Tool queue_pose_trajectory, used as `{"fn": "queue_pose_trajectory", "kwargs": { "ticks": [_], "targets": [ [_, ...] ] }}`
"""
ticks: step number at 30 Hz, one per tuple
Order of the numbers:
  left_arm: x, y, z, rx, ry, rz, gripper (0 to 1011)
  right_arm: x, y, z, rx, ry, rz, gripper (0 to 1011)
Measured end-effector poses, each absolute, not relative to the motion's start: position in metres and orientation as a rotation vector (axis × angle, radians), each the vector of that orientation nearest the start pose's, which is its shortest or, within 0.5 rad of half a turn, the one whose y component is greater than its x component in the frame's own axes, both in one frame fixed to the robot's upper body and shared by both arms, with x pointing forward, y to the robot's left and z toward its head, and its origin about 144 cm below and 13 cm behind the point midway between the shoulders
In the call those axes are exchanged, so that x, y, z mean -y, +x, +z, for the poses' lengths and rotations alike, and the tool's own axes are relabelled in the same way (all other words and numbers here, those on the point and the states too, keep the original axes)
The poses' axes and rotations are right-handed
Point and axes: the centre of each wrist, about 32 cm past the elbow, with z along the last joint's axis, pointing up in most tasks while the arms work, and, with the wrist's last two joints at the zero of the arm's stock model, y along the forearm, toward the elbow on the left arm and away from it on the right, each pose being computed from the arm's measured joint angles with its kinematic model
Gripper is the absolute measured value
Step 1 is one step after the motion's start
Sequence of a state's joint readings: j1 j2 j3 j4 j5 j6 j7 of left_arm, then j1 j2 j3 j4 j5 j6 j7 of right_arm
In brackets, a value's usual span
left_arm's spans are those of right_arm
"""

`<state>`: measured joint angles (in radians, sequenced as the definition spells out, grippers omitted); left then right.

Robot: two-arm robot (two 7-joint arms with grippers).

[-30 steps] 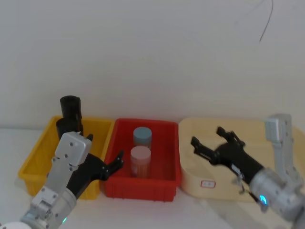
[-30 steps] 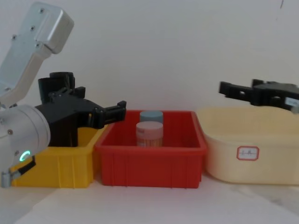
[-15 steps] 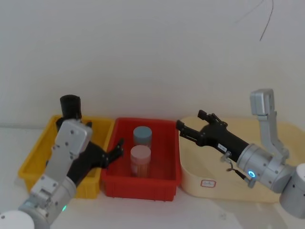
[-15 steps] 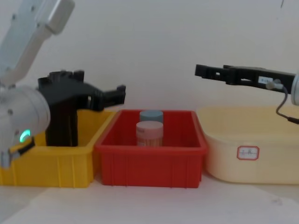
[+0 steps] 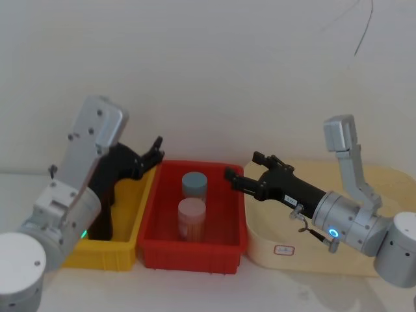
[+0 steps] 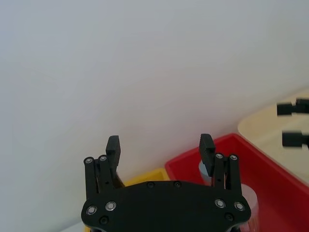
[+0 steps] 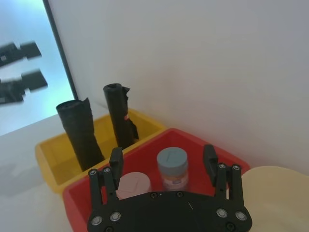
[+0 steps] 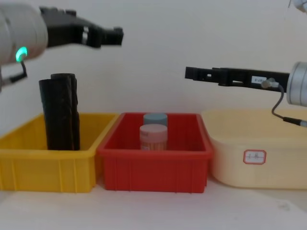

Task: Pick up the garbage bag with the one hand and transfer it to the other hand.

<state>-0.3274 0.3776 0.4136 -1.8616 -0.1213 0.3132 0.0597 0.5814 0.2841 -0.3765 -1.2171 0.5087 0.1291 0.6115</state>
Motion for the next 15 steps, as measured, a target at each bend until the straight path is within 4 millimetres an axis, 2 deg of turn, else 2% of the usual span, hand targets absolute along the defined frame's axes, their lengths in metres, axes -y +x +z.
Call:
{"fn": "queue_pose_trajectory", "kwargs": {
  "ticks": [8, 15],
  "targets": [
    [-0.182, 0.467, 1.339, 0.335, 0.084, 1.297, 1001, 0.227, 0.599, 1.246, -0.05, 0.05, -0.684, 1001],
    [-0.19, 0.454, 1.353, 0.272, 0.058, 1.308, 1001, 0.222, 0.596, 1.247, -0.051, 0.055, -0.667, 1001]
  ]
}}
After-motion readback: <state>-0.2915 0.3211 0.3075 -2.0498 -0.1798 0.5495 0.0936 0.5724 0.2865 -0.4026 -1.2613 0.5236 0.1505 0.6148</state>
